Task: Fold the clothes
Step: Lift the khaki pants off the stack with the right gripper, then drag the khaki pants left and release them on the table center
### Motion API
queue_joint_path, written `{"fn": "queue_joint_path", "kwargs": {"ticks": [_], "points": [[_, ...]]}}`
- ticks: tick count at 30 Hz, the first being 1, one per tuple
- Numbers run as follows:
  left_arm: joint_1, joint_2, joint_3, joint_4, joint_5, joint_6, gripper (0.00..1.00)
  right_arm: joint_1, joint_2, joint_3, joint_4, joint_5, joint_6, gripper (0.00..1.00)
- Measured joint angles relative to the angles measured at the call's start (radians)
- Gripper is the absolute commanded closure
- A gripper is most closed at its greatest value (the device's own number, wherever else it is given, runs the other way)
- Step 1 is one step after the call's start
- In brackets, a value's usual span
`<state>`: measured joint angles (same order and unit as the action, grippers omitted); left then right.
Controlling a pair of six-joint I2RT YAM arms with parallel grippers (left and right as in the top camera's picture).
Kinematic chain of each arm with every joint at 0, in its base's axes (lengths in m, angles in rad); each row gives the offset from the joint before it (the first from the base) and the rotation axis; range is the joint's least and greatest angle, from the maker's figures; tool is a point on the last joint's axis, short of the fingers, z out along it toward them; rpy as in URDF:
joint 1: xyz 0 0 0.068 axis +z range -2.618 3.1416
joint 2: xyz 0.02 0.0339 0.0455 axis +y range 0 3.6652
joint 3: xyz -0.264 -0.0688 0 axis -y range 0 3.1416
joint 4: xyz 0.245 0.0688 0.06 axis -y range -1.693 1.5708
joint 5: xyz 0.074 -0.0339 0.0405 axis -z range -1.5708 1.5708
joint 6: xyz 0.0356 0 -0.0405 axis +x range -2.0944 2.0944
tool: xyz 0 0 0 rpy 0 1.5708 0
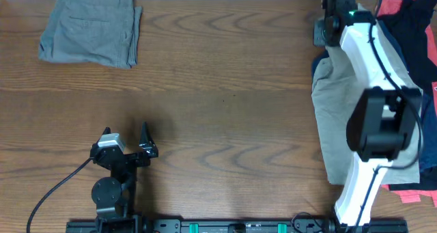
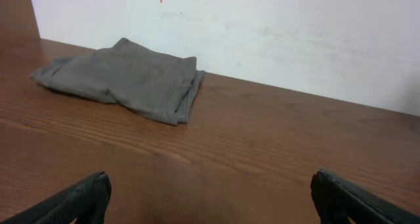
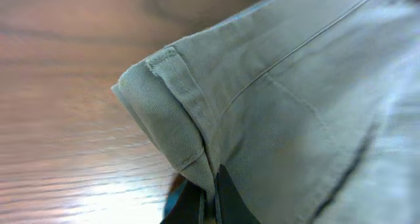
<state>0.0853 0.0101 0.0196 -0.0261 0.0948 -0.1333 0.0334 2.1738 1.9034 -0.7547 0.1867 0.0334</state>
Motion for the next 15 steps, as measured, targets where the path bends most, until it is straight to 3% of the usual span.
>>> {"fn": "queue_joint_path", "kwargs": {"ticks": [8,15], "points": [[0.000,0.000,0.000,0.000,0.000,0.000,0.02,0.129,-0.227,0.002,0.005,-0.011,0.002,0.99],[0.000,0.000,0.000,0.000,0.000,0.000,0.02,0.313,-0.216,0.006,0.005,-0.117,0.002,0.99]]}}
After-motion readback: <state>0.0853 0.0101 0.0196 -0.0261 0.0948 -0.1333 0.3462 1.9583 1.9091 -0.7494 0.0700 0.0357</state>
